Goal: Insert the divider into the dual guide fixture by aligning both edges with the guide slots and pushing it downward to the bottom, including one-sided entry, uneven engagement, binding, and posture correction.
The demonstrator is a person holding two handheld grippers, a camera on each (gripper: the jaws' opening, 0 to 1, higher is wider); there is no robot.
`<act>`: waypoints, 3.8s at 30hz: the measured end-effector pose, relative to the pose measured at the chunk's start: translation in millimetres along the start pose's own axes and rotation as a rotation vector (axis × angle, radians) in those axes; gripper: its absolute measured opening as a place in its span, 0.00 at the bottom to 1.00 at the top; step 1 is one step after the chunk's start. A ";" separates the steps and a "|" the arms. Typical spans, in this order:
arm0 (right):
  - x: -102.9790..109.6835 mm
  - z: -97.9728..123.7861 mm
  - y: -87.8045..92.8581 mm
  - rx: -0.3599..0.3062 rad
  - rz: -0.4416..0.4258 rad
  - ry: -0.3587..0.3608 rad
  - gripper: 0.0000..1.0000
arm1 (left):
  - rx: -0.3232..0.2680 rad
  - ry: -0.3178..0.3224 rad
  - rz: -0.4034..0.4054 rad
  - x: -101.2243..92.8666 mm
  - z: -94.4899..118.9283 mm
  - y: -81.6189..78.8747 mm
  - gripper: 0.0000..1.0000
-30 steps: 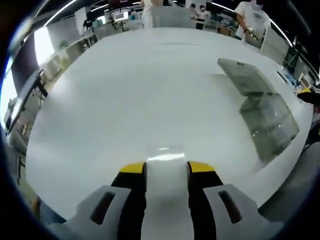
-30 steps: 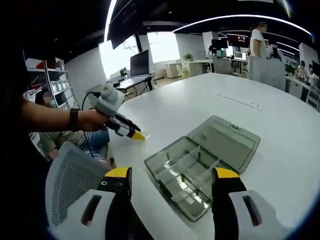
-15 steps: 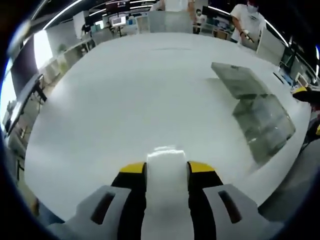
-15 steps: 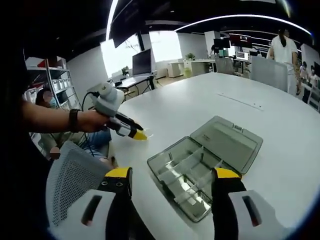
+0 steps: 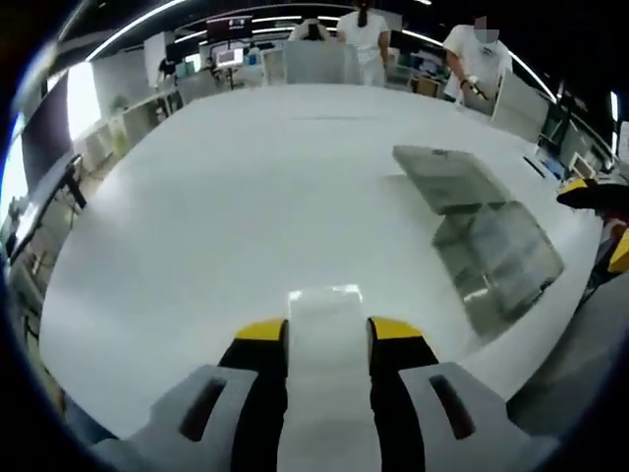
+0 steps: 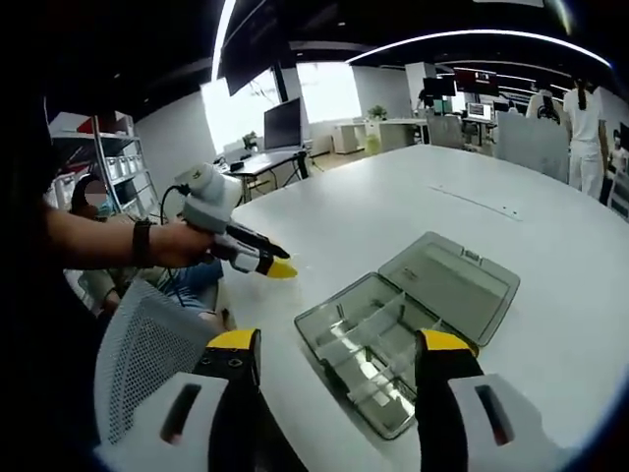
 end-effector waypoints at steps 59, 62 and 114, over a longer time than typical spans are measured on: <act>1.7 8.9 -24.6 -0.032 0.003 -0.063 0.50 | -0.242 0.200 -0.124 -94.7 60.8 -40.5 0.30; 1.7 10.5 -24.3 -0.035 -0.004 -0.065 0.49 | -0.262 0.216 -0.130 -100.0 64.0 -43.5 0.30; 2.4 18.2 -28.4 -0.081 -0.333 -0.288 0.07 | -0.359 0.300 -0.579 -186.4 89.5 -44.7 0.30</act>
Point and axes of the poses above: the point that each gripper's makers call its tool centre point, and the gripper's own axes: z roughly backward along the fingers, x roughly to its left, y roughly out of its underside, the point moved 3 cm from there along z, roughly backward along the fingers, and after that the axes turned 13 degrees about x, right-handed, at the moved point
